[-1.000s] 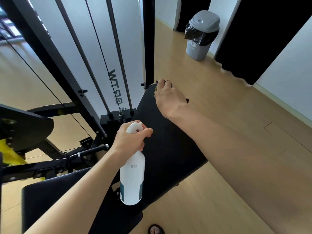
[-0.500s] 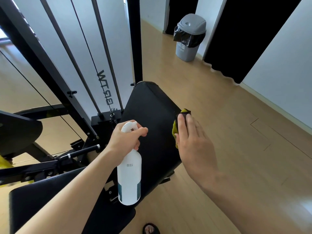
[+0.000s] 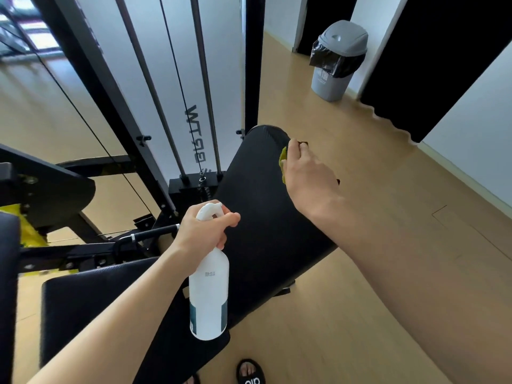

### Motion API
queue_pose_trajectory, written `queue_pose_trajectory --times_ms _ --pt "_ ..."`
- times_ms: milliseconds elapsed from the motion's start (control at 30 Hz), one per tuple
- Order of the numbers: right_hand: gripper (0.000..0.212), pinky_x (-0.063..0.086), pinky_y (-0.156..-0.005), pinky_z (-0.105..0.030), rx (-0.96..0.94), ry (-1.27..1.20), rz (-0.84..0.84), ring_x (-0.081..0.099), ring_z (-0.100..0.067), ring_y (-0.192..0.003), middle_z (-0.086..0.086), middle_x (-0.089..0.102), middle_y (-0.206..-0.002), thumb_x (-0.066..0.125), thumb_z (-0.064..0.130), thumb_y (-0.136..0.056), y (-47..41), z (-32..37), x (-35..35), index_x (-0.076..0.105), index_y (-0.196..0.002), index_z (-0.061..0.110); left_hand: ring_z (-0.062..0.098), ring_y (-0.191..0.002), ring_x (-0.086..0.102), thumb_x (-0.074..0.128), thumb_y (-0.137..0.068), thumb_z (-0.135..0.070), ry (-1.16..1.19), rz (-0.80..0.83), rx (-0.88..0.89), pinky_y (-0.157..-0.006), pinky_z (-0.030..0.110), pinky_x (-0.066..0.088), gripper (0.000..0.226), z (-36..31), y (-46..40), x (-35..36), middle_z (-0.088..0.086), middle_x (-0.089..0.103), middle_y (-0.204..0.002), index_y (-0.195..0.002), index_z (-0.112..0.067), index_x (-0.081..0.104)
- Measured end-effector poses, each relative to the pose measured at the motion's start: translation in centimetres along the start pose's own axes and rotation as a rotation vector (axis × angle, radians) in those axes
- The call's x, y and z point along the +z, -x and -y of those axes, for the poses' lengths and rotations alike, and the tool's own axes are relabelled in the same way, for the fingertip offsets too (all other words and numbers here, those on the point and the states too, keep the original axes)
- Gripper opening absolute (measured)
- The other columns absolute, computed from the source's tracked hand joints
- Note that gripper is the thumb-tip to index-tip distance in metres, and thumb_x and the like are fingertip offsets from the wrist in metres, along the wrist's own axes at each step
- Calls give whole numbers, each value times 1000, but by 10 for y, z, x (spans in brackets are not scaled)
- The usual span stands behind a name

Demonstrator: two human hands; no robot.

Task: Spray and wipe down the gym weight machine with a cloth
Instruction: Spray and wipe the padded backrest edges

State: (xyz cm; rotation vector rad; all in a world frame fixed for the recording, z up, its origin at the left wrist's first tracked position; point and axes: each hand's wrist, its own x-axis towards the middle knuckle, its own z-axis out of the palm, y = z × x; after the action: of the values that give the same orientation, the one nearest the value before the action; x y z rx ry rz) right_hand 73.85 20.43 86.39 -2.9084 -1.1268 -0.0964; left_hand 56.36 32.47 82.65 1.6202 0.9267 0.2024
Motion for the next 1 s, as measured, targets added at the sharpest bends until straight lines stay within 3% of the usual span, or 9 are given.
queue_pose_trajectory --times_ms 67,167,300,400,533,633,733,833,1000 --pt "57 38 -111 -41 -72 128 -85 42 -40 -138 -29 32 -154 41 10 -102 37 -7 7 21 -154 -2 14 -40 47 76 -92 -16 12 2 -2 -53 26 46 26 2 2 -5 -3 51 -48 -85 5 64" --pt "58 25 -119 -51 -206 297 -123 26 -46 -145 -30 20 -159 31 -4 -98 84 -16 13 19 -154 -5 14 -40 47 77 -91 -15 37 0 -7 -55 27 46 27 4 2 -9 -2 51 -50 -85 6 63" --pt "58 15 -123 -52 -418 484 -67 22 -44 -148 -28 24 -158 4 5 -99 95 -19 33 25 -151 -9 14 -38 45 77 -91 -13 62 -5 -13 -51 23 43 29 7 1 -13 -8 50 -45 -83 9 60" --pt "67 3 -123 -49 -577 614 41 10 -41 -151 -27 11 -162 -9 11 -94 64 0 36 14 -154 -8 14 -38 45 77 -91 -13 86 -7 -14 -51 24 45 30 9 -1 -18 -4 53 -51 -83 9 60" --pt "56 -1 -124 -46 -660 711 124 -2 -33 -153 -18 -2 -166 9 20 -105 -6 36 37 3 -157 0 11 -37 45 77 -92 -12 106 -29 -25 -44 19 43 29 16 -5 -27 -6 49 -46 -84 10 60" --pt "56 -1 -124 -44 -565 714 126 -2 -29 -154 -13 -2 -167 14 21 -105 -58 65 39 4 -158 3 11 -38 47 77 -93 -14 98 -55 -40 -47 22 44 28 25 -7 -38 -5 51 -47 -83 7 62" --pt "58 -3 -124 -45 -436 716 118 -3 -31 -153 -15 -1 -166 15 22 -104 -79 85 53 4 -157 0 14 -42 49 76 -92 -15 90 -75 -59 -51 24 49 27 36 -9 -46 7 57 -56 -83 6 62" --pt "60 1 -124 -50 -433 712 115 0 -38 -152 -20 1 -165 18 21 -103 -59 88 74 5 -155 -5 13 -40 48 76 -92 -15 89 -78 -68 -57 31 50 27 42 -12 -52 3 52 -51 -82 5 61" --pt "61 1 -123 -51 -677 705 321 -1 -40 -152 -23 0 -164 19 25 -105 39 85 128 3 -154 -7 13 -40 47 75 -92 -13 110 -74 -47 -71 39 54 26 40 -15 -59 4 49 -50 -84 8 61"
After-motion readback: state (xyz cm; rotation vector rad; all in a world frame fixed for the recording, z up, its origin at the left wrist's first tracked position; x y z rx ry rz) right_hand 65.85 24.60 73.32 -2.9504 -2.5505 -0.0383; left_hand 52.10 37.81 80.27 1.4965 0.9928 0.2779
